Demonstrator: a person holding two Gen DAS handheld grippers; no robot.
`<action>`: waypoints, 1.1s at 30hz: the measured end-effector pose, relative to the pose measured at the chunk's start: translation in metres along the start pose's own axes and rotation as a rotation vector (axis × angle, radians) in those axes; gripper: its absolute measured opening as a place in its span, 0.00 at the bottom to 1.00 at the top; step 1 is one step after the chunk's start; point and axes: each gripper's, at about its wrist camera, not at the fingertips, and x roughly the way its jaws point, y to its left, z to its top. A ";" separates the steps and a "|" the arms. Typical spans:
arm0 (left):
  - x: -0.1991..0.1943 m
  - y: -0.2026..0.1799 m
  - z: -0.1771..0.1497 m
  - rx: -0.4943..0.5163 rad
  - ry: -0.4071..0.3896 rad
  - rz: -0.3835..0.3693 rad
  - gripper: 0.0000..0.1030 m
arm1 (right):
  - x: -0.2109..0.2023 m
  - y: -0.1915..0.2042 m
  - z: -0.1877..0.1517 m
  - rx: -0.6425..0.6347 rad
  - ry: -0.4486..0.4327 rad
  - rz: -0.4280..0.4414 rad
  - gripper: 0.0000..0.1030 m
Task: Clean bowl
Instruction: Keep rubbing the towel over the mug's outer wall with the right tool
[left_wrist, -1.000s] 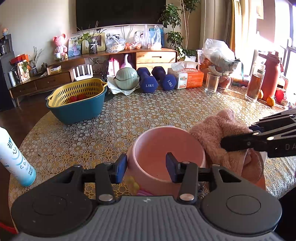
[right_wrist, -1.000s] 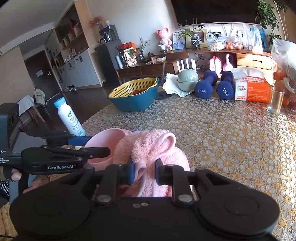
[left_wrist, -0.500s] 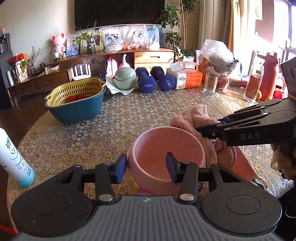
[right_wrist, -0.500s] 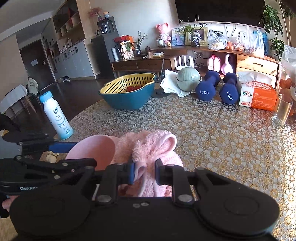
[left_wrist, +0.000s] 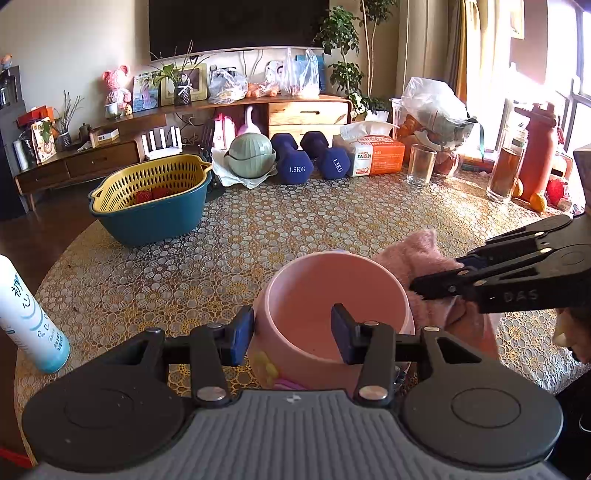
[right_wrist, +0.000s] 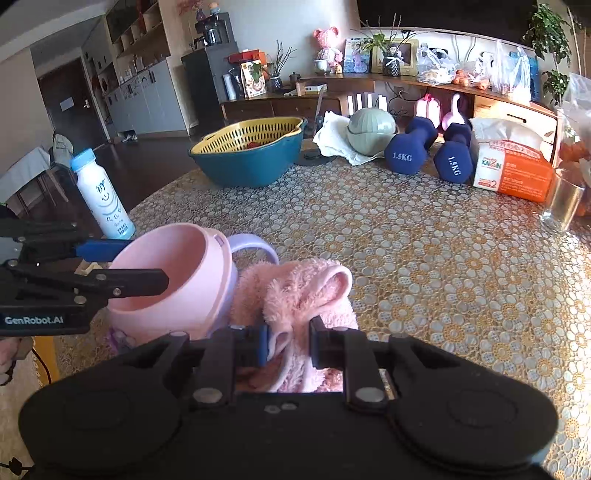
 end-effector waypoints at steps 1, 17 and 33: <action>0.000 0.000 0.000 -0.002 0.000 0.000 0.43 | -0.008 -0.002 -0.001 0.009 -0.015 0.002 0.19; 0.000 -0.001 0.000 0.001 0.005 0.004 0.44 | -0.046 0.034 -0.023 0.019 -0.045 0.119 0.19; 0.001 0.000 0.001 0.010 0.002 0.003 0.44 | -0.007 0.002 0.014 0.096 -0.034 0.050 0.19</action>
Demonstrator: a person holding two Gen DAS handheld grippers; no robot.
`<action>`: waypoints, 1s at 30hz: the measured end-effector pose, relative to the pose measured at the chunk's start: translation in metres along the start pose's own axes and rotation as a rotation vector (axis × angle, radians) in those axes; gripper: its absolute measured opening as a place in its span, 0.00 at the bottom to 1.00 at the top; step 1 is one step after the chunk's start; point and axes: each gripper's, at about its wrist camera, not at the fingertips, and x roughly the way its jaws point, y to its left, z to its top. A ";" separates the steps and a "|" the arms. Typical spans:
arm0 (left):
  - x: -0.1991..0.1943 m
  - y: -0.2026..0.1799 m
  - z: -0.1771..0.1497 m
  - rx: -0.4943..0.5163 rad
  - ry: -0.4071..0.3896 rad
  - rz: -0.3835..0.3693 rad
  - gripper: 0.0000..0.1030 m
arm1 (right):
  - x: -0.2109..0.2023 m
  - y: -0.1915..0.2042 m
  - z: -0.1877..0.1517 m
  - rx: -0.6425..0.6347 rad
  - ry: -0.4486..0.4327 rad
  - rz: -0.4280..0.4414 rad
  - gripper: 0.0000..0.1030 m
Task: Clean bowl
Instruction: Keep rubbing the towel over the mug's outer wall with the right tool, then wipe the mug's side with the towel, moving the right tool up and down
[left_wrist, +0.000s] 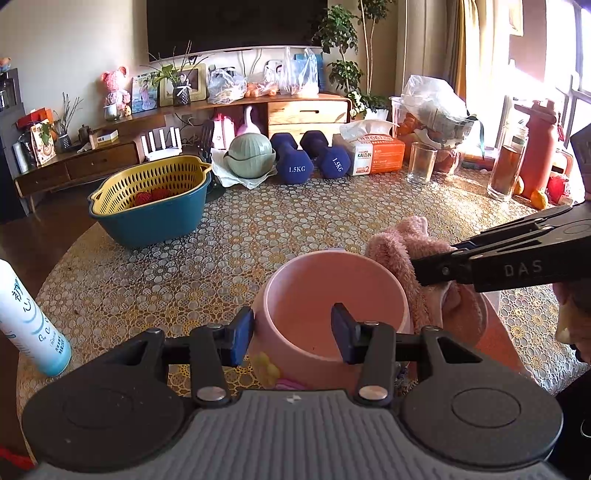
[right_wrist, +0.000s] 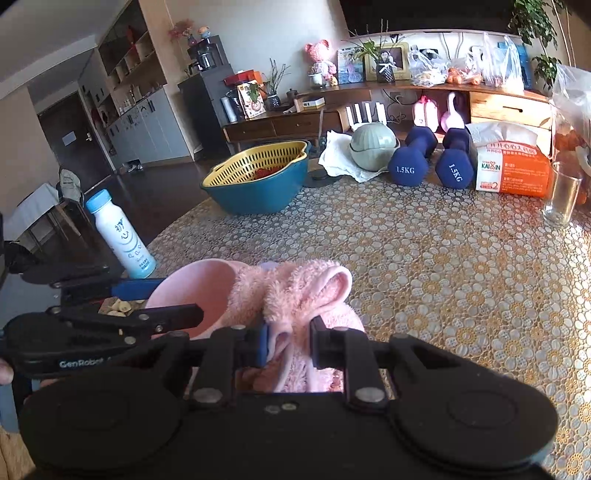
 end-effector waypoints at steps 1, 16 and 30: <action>0.000 0.000 0.000 0.001 0.000 -0.002 0.44 | 0.004 -0.001 0.000 0.001 0.007 -0.005 0.19; 0.001 0.000 0.000 -0.010 -0.003 -0.004 0.44 | -0.008 0.000 -0.013 -0.068 -0.016 -0.046 0.19; 0.000 -0.001 0.000 0.003 -0.001 0.003 0.44 | -0.038 0.030 -0.032 -0.105 -0.027 0.054 0.19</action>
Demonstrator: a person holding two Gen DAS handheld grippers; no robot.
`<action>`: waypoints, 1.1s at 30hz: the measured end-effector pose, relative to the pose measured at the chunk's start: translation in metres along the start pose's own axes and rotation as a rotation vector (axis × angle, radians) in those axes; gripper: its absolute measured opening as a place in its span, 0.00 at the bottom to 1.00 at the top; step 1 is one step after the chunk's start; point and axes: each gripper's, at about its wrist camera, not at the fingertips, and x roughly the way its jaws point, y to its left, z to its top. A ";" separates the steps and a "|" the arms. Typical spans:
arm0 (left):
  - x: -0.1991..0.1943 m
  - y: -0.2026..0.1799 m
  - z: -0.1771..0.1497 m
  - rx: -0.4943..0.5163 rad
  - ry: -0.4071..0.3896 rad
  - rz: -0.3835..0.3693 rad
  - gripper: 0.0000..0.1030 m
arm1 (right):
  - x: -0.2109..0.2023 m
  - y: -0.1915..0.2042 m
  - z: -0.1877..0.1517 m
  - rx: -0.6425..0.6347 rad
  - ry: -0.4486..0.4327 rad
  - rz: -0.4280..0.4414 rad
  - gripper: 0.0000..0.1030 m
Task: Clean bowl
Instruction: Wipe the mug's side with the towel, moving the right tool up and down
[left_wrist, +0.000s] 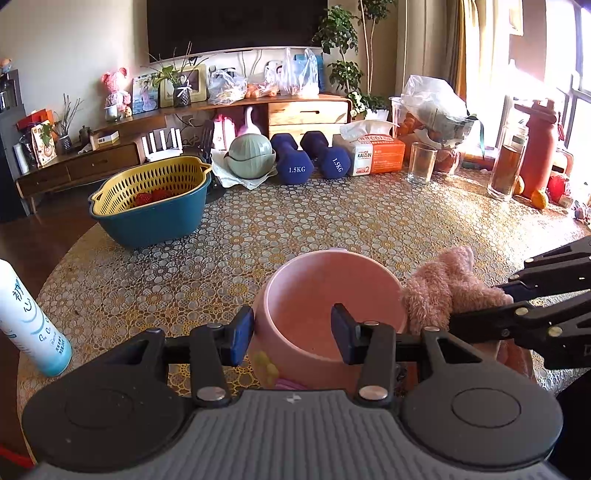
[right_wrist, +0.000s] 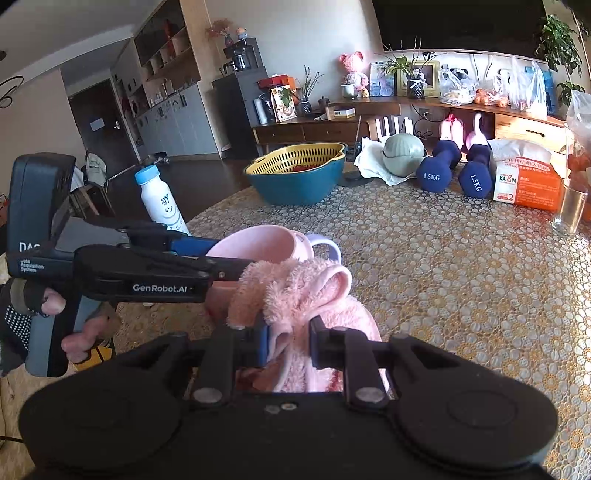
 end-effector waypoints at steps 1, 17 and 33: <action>0.000 0.000 0.000 -0.004 0.001 -0.001 0.44 | 0.002 -0.001 0.002 0.009 -0.001 0.000 0.19; 0.001 -0.002 0.002 0.005 -0.002 -0.008 0.44 | 0.045 -0.040 0.052 0.083 0.022 0.011 0.20; 0.002 -0.001 0.002 -0.004 -0.006 -0.006 0.44 | 0.098 -0.059 0.037 0.125 0.163 -0.035 0.21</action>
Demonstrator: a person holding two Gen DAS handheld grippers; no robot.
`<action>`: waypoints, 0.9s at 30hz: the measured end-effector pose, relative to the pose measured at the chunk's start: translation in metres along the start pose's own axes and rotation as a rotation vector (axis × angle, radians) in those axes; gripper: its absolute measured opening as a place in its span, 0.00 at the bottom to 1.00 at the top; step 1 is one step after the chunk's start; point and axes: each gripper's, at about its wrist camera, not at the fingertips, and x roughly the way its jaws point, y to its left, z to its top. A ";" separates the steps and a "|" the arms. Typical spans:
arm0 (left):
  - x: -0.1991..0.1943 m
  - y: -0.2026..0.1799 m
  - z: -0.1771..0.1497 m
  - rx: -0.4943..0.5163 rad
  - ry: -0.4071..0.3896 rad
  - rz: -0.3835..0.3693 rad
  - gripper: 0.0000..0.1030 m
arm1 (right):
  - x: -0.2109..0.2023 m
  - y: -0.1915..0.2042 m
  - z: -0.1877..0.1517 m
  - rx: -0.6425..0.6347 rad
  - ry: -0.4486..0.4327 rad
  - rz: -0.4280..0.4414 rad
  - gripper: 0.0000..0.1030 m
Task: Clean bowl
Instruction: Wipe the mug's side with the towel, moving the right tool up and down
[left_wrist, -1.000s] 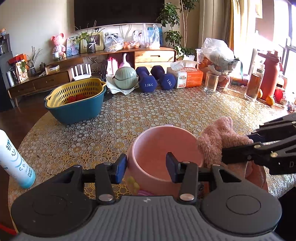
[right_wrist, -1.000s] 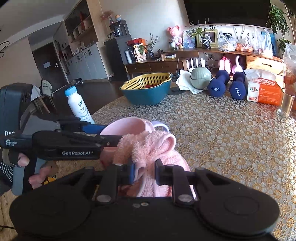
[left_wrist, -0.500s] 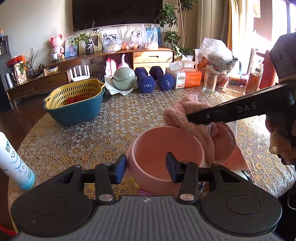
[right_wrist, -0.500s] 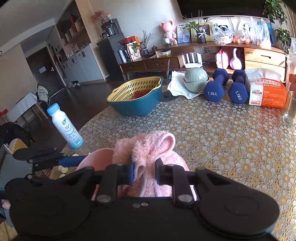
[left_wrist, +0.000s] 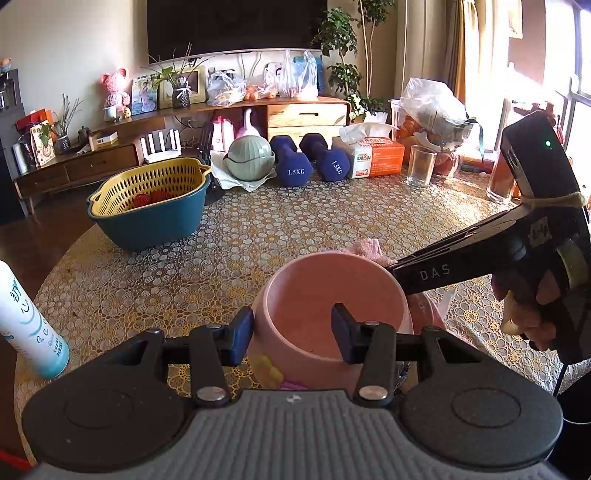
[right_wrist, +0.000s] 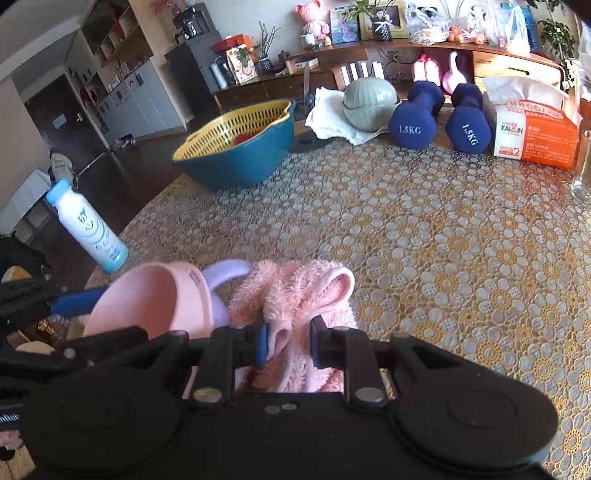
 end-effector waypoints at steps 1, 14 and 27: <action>0.000 0.000 0.000 0.000 0.000 0.000 0.44 | -0.001 0.000 -0.003 -0.004 -0.006 0.006 0.21; 0.000 0.001 -0.001 -0.003 0.006 0.002 0.44 | -0.106 -0.007 -0.029 0.005 -0.183 0.059 0.19; -0.002 -0.002 -0.001 0.017 0.007 0.010 0.44 | -0.089 0.036 -0.066 -0.065 -0.086 0.104 0.19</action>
